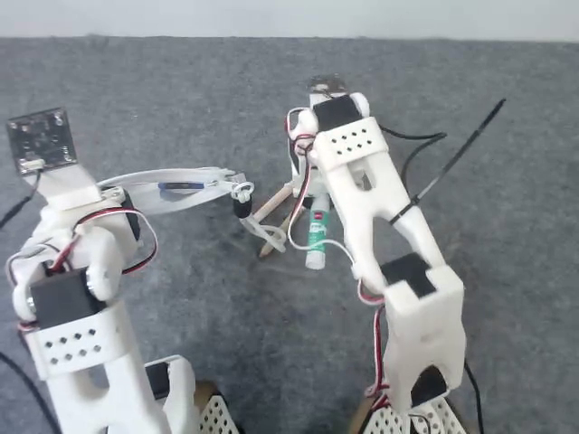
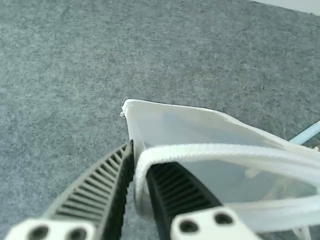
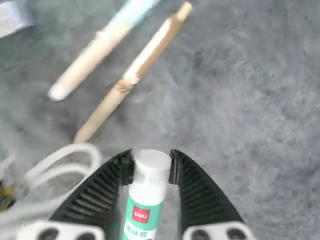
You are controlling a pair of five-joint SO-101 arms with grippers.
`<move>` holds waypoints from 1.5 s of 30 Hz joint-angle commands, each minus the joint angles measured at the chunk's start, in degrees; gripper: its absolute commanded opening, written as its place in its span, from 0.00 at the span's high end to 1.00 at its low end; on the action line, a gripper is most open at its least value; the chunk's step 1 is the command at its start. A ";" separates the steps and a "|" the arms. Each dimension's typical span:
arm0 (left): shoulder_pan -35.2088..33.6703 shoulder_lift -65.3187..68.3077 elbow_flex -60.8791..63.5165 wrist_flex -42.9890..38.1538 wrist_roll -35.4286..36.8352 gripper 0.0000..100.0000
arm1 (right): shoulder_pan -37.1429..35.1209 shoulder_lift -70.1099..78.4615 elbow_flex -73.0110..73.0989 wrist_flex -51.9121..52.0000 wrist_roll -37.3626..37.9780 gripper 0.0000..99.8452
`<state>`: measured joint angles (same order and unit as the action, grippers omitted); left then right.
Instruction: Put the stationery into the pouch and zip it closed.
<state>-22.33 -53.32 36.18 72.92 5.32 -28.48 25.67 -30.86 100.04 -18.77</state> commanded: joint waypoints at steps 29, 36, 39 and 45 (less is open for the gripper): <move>0.18 4.92 -9.01 0.79 0.18 0.99 | -19.03 -56.84 23.74 -13.85 3.69 0.99; 0.18 18.11 -17.98 5.80 -0.09 0.99 | -19.03 -65.63 33.23 -29.49 5.98 0.99; 0.18 18.20 -17.89 5.71 -0.09 0.99 | -19.03 -68.26 38.42 -37.32 7.21 0.99; 0.18 18.20 -17.89 5.71 -0.09 0.99 | -19.03 -71.08 49.41 -58.86 11.52 0.99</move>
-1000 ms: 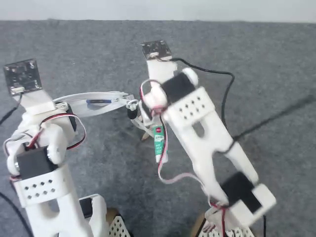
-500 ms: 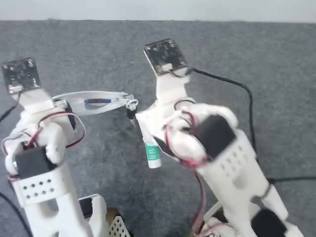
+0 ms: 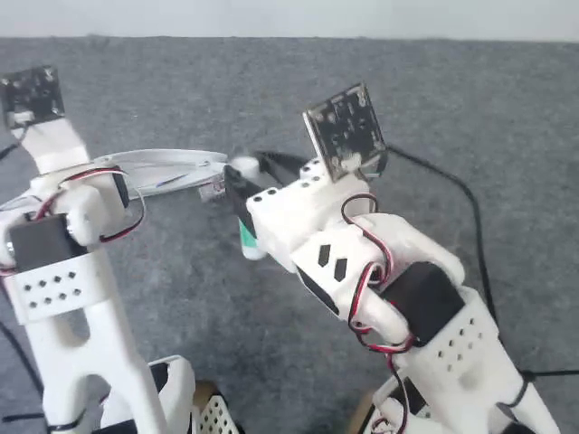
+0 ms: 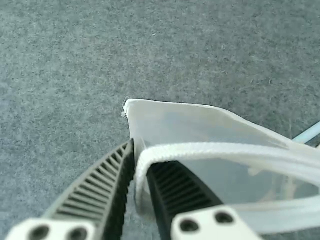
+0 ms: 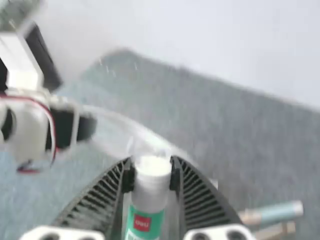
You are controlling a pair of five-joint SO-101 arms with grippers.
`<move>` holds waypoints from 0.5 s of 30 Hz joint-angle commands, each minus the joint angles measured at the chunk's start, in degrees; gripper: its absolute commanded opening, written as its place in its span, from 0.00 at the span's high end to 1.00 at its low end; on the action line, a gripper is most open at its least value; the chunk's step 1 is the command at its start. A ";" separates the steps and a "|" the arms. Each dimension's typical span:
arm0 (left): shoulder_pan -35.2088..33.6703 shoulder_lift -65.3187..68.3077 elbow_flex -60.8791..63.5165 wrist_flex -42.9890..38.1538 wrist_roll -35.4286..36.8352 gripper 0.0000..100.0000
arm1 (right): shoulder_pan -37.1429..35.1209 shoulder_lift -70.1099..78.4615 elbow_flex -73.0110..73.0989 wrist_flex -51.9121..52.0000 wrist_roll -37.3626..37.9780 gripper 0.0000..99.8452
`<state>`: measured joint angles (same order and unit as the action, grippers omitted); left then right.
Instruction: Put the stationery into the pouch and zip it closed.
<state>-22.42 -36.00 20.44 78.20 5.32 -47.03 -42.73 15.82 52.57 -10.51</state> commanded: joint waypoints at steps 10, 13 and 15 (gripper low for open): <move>0.26 1.14 -2.15 0.26 -0.09 0.99 | -2.77 -3.03 21.89 -47.96 7.91 0.99; 0.26 1.23 -2.07 0.26 -0.09 0.99 | -5.14 -2.59 24.62 -54.02 8.00 0.99; 0.26 1.23 -2.07 0.26 -0.09 0.99 | -5.67 -2.51 25.49 -57.98 8.00 0.99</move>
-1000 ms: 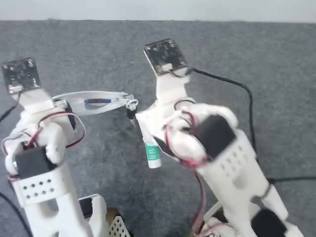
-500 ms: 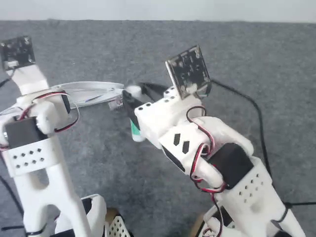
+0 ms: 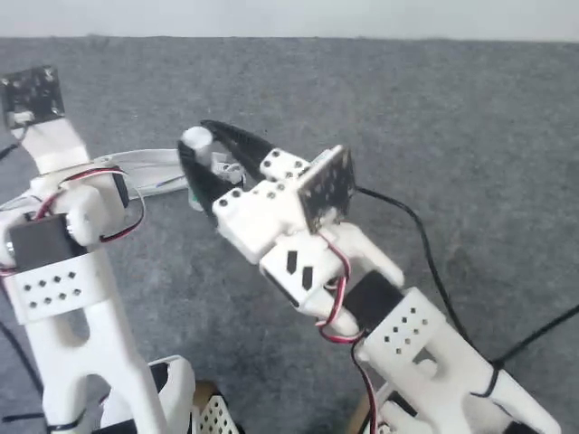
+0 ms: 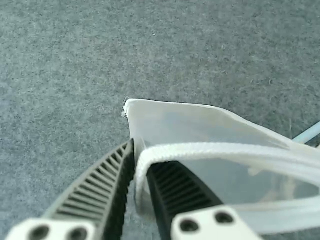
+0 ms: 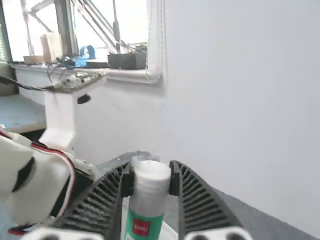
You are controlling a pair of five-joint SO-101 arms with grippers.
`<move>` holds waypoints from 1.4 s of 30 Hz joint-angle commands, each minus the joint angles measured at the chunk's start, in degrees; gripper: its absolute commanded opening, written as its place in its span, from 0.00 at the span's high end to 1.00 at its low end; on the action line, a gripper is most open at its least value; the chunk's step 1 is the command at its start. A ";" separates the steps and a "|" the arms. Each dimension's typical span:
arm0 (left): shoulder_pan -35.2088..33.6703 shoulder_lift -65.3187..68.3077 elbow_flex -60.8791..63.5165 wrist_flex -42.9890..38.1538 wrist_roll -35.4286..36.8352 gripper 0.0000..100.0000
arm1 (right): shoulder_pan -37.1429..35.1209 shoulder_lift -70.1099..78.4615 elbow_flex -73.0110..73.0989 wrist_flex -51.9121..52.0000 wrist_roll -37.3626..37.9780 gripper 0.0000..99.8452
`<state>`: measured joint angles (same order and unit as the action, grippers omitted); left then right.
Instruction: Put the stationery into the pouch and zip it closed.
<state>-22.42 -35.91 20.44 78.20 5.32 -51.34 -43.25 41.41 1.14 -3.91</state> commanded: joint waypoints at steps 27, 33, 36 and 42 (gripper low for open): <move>3.25 0.79 -1.27 0.18 1.41 0.99 | 1.36 18.24 2.29 -34.33 1.41 0.99; 3.25 0.79 -1.27 0.18 1.41 0.99 | 1.36 18.86 5.80 -36.18 1.41 0.99; 3.25 0.79 -1.27 0.18 1.41 0.99 | 1.36 18.86 5.89 -35.91 1.41 0.99; 3.25 0.79 -1.19 0.18 1.41 0.99 | 1.01 18.86 5.80 -29.05 1.14 0.91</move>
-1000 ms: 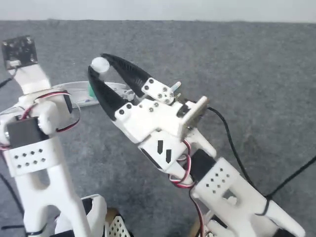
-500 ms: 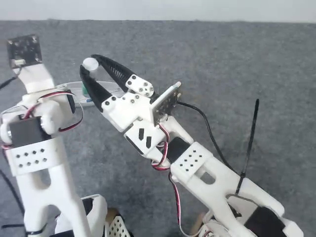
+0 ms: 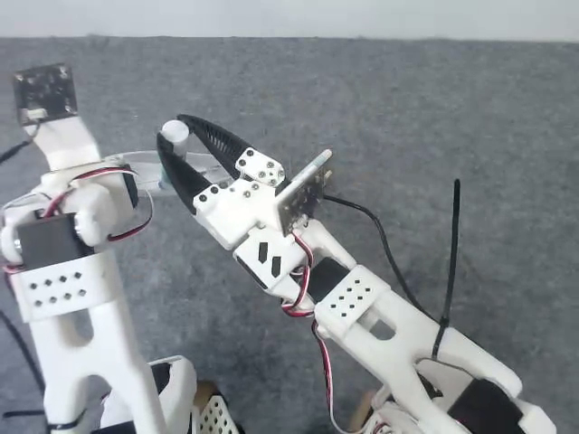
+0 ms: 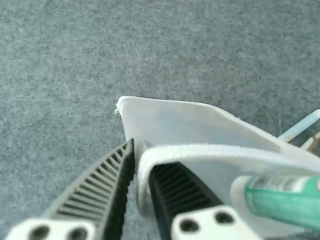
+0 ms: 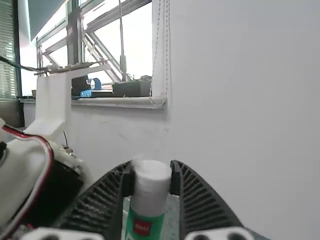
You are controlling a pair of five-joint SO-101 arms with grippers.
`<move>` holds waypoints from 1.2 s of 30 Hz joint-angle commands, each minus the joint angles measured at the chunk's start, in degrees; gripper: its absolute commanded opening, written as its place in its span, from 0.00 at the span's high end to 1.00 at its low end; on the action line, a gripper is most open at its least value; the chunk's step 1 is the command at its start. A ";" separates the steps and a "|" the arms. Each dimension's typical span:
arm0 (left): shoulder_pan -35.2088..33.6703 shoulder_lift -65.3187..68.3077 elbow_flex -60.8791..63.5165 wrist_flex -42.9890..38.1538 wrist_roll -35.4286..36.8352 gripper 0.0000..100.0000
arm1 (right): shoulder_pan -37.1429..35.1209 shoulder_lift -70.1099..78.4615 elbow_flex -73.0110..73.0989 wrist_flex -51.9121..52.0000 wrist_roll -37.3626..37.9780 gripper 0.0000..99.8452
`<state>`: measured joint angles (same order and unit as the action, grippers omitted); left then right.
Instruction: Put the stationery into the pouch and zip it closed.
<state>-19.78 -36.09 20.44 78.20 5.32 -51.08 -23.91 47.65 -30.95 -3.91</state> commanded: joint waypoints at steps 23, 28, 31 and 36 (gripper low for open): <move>-1.05 1.05 -0.66 0.09 1.49 0.99 | 1.19 -1.98 0.97 4.09 1.58 0.90; -1.76 0.97 0.22 -1.05 1.67 0.99 | 3.91 -10.95 -2.64 18.95 0.62 0.90; -2.99 0.97 0.13 -1.14 3.25 0.99 | 5.58 -14.90 -6.77 30.29 -3.25 0.90; -4.84 0.97 0.22 -1.85 3.60 0.99 | 11.91 -16.04 -15.38 45.05 -4.31 0.90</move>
<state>-23.74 -35.47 21.23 78.20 7.60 -43.60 -36.92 39.91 6.59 -6.99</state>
